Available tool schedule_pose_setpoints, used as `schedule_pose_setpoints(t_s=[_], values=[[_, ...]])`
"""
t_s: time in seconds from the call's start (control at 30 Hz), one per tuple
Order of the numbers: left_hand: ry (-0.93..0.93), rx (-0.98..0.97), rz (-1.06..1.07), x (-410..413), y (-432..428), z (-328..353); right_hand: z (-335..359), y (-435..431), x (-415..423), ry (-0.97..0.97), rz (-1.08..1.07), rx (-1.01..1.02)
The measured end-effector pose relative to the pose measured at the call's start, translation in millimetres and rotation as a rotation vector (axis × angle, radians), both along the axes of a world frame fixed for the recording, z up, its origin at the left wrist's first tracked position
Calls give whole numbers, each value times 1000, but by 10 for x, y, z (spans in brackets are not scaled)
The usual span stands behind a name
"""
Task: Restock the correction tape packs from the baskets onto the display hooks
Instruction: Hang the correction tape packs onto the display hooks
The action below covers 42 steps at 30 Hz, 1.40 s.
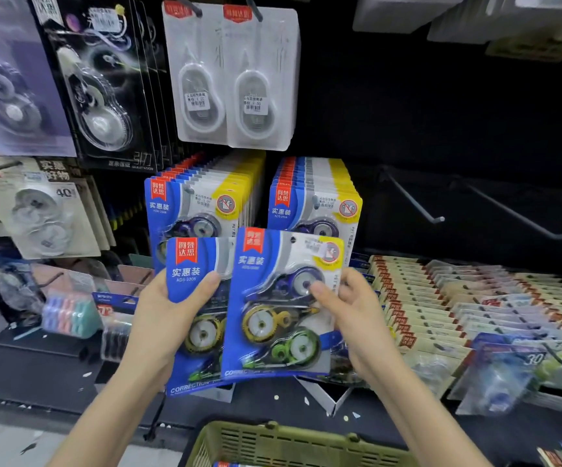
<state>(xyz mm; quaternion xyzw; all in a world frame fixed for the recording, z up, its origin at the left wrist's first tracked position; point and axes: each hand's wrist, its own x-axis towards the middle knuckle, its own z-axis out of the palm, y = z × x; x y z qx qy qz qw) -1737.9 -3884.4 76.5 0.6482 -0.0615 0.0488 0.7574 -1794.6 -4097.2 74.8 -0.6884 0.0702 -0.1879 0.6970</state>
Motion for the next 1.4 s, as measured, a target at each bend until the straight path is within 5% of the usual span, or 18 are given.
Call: schedule_pose_setpoints(t_s=[0.2, 0.63, 0.87, 1.27, 1.4], values=[[-143, 159, 150, 85, 64, 17, 257, -269, -22, -193, -118, -82], [-212, 241, 239, 141, 117, 0, 344, -263, 166, -148, -255, -291], [-219, 214, 244, 167, 142, 14, 322, -204, 336, -111, -272, -209], [-178, 176, 179, 97, 157, 69, 89, -195, 356, 104, -650, -724], [-115, 119, 98, 30, 26, 62, 221, 54, 74, -11, -227, -433]])
